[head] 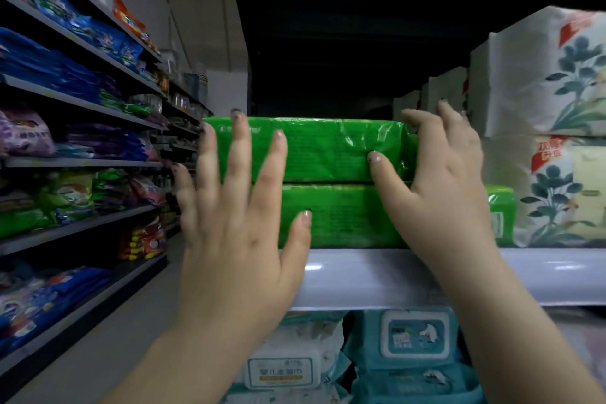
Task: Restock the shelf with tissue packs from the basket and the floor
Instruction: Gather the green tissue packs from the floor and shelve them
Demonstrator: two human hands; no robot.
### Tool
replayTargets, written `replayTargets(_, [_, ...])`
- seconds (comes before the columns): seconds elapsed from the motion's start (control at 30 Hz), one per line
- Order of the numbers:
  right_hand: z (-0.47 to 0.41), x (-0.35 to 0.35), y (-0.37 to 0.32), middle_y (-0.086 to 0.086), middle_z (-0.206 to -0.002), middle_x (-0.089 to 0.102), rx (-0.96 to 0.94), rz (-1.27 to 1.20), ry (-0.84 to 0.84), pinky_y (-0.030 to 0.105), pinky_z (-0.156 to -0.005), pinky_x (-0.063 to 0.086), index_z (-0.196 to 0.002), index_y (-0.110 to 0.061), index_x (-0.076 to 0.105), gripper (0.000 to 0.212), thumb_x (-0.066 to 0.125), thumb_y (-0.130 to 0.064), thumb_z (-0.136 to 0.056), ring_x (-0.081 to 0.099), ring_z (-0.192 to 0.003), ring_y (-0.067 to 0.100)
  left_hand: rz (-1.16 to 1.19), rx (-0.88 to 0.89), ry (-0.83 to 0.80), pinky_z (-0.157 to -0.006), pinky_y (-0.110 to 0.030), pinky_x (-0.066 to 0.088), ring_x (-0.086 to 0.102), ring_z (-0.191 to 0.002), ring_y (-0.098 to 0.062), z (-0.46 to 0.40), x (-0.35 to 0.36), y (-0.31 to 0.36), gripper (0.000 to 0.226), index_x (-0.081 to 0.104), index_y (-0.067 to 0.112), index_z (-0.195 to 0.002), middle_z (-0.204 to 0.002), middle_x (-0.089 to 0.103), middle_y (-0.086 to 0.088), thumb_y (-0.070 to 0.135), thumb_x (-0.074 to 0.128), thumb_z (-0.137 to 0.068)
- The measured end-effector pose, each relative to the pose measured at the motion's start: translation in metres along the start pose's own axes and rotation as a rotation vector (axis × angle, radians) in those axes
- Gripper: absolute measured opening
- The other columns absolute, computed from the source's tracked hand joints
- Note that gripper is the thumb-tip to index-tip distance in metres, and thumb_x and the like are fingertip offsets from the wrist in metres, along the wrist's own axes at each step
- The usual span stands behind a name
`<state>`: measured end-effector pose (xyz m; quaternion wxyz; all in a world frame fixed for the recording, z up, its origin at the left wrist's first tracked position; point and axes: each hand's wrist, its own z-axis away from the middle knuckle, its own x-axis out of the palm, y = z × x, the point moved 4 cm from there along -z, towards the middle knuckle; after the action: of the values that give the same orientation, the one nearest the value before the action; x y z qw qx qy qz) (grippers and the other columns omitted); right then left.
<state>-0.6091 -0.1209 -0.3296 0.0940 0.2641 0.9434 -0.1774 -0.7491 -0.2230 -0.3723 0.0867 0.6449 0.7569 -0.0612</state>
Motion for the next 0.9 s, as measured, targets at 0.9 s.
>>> replayTargets(0.9, [0.004,0.012,-0.002,0.014,-0.152,0.024,-0.013,0.274,0.111,0.048,-0.113,0.012,-0.145,-0.017,0.025,0.081,0.012,-0.06,-0.079,0.015,-0.142,0.031,-0.238,0.029,-0.007,-0.108,-0.053,0.002,0.011,-0.138,-0.036,0.0,0.016,0.005,0.072,0.02,0.009,-0.145,-0.153,0.018,-0.021,0.047,0.029,-0.085])
